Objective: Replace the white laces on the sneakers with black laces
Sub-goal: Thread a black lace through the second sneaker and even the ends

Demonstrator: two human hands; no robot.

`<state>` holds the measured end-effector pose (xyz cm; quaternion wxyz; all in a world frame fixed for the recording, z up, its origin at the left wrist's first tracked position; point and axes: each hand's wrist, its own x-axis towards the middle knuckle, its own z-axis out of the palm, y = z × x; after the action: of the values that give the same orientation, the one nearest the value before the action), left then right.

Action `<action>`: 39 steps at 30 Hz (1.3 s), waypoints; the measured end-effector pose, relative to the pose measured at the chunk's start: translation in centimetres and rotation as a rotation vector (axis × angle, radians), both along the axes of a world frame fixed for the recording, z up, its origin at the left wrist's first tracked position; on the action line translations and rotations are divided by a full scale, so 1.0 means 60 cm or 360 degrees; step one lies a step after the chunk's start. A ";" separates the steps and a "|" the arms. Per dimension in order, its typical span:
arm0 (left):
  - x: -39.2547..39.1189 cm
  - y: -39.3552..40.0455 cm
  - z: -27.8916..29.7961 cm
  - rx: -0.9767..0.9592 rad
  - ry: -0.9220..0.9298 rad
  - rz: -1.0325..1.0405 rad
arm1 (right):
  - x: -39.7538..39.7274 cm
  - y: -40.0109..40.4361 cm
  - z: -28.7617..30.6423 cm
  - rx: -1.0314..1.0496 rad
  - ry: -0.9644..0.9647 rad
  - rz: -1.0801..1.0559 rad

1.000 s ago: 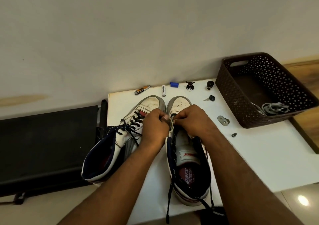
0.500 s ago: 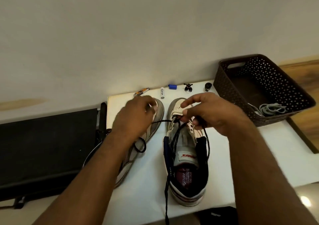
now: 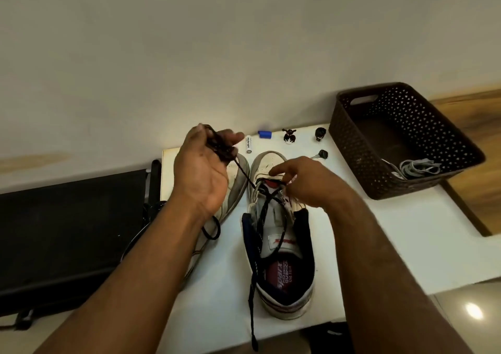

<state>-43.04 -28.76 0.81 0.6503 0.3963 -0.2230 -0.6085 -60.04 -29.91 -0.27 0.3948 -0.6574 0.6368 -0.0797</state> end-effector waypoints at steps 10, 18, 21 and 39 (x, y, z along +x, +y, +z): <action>0.004 -0.012 -0.025 -0.0165 -0.2341 -0.0433 | 0.020 -0.005 -0.025 -0.0162 0.0339 0.0044; 0.009 -0.009 -0.015 0.0041 -0.2023 -0.0409 | 0.012 -0.005 -0.003 -0.0094 0.0323 -0.0005; 0.064 -0.032 0.019 -0.0002 -0.0750 0.0719 | 0.009 -0.007 -0.002 -0.0081 0.0296 -0.0017; 0.028 -0.011 -0.088 0.0635 -0.3246 -0.0808 | 0.030 -0.007 -0.009 -0.0193 0.0352 0.0101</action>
<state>-41.39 -29.42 -4.49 -0.0656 0.7592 -0.6338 -0.1327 -58.23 -30.32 -0.84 0.2842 -0.7047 0.6493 -0.0325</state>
